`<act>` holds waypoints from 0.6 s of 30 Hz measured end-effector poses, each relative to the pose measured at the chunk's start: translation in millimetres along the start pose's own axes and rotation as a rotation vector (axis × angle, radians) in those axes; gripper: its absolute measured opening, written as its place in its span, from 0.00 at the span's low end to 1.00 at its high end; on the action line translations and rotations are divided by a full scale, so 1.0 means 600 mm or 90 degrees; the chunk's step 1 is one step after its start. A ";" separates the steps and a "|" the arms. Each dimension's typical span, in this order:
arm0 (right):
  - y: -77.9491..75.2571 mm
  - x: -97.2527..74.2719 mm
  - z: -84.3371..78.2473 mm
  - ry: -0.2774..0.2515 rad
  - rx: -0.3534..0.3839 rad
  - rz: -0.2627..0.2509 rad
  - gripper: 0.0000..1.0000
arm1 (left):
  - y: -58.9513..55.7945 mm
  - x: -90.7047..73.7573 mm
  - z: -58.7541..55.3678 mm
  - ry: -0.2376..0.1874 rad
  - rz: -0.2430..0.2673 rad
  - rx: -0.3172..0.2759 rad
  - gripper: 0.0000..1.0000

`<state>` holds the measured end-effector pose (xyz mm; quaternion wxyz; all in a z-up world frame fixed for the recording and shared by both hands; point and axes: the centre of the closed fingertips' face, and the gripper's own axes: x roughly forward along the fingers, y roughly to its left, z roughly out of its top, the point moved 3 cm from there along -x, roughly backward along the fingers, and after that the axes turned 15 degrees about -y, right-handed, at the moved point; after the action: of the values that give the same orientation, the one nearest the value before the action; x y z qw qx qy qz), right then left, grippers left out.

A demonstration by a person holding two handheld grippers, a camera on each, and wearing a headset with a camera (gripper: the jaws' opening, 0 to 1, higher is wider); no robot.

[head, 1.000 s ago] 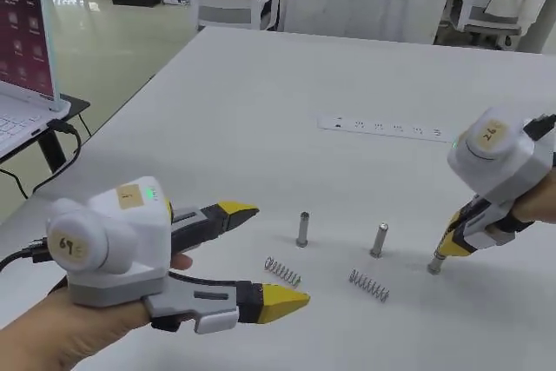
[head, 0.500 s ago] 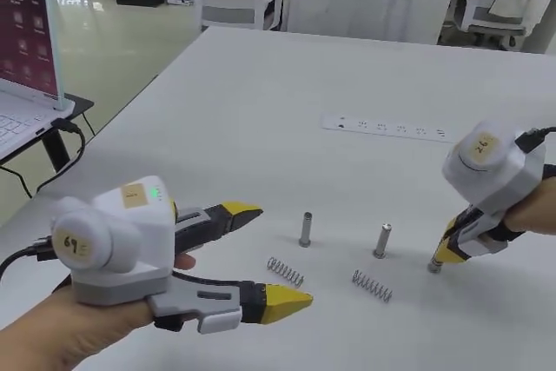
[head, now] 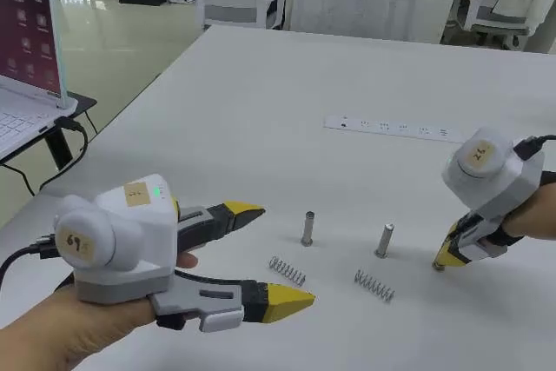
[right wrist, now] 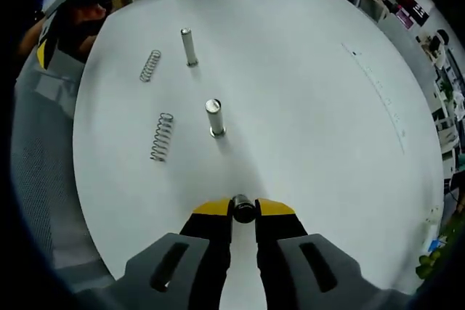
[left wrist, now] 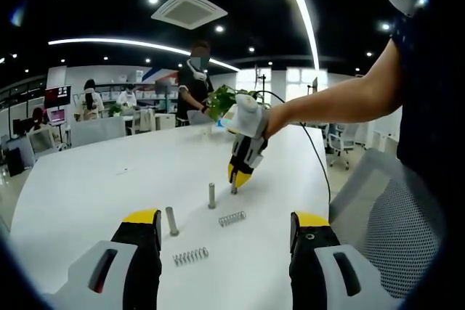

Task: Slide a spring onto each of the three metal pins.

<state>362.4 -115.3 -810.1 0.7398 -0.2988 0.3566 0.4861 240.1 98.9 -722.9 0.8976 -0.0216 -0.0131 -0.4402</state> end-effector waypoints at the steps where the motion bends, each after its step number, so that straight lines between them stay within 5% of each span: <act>1: -0.001 0.000 0.000 0.000 -0.001 -0.001 0.10 | 0.000 0.000 0.000 0.000 0.000 0.000 0.68; 18: -0.003 -0.008 0.000 -0.011 -0.003 -0.016 0.19 | -0.002 0.000 -0.002 0.002 -0.003 0.000 0.68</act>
<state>362.7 -118.0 -805.9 0.7482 -0.3004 0.3452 0.4805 239.2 98.5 -723.9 0.8964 -0.0211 -0.0120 -0.4426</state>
